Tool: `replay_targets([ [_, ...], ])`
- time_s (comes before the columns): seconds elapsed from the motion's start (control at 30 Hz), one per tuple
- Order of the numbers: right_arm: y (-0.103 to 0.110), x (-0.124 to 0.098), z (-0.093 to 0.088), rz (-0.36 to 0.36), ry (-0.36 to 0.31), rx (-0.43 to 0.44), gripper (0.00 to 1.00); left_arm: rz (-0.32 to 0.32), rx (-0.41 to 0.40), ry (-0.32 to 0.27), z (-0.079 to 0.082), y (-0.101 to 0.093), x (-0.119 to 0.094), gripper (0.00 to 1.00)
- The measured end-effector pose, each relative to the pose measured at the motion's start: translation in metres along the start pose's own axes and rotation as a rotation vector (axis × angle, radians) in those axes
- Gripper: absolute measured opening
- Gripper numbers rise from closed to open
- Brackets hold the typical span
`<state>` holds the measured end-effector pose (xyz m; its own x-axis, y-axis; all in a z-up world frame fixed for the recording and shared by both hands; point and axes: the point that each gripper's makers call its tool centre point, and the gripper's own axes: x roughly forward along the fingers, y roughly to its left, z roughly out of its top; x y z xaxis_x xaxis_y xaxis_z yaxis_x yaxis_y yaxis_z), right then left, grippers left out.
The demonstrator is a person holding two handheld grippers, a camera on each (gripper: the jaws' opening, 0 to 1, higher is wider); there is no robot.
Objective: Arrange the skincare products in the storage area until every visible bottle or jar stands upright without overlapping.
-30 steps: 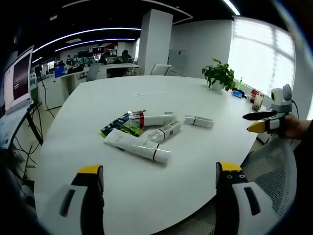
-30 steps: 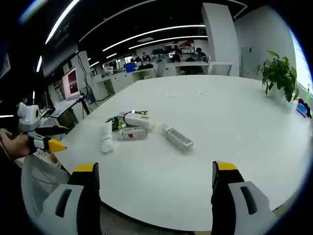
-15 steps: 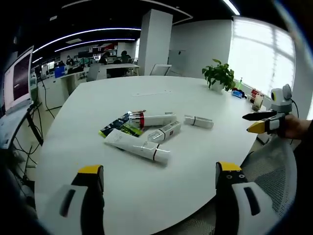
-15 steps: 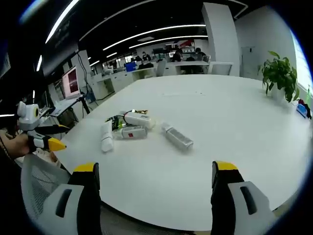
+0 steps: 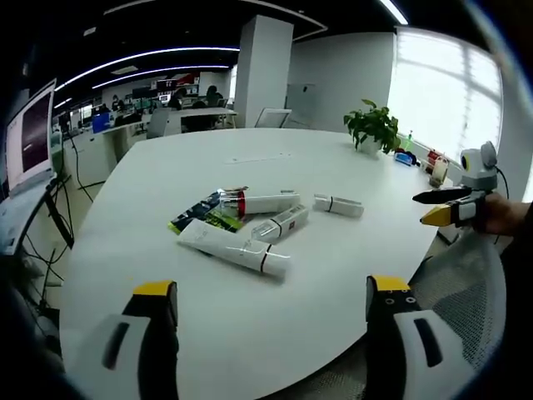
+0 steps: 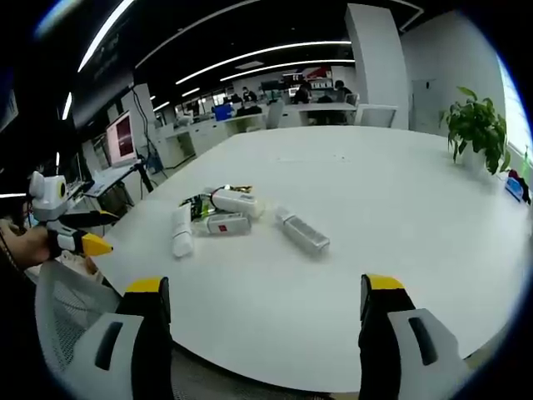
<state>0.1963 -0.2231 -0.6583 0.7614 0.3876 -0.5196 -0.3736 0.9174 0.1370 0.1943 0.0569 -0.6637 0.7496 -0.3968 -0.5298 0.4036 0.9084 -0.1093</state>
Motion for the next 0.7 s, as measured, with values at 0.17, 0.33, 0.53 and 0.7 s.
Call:
replay_targets([
  [0.17,0.0014,0.0001,-0.0002,0.003,0.004,-0.002,0.94,0.003,0.001,-0.003,0.0004,0.0012,-0.0001,0.88],
  [0.33,0.0022,0.0002,-0.0002,0.006,0.006,-0.005,0.94,0.002,0.004,0.0,-0.0008,0.0017,0.0004,0.87],
  [0.53,0.0023,-0.0001,0.0009,0.004,0.004,-0.011,0.93,-0.003,0.013,0.004,-0.0012,0.0013,0.0005,0.87],
  [0.7,0.0069,0.0031,0.0007,0.016,0.016,-0.035,0.93,-0.003,0.011,0.001,-0.0003,-0.0001,0.0003,0.87],
])
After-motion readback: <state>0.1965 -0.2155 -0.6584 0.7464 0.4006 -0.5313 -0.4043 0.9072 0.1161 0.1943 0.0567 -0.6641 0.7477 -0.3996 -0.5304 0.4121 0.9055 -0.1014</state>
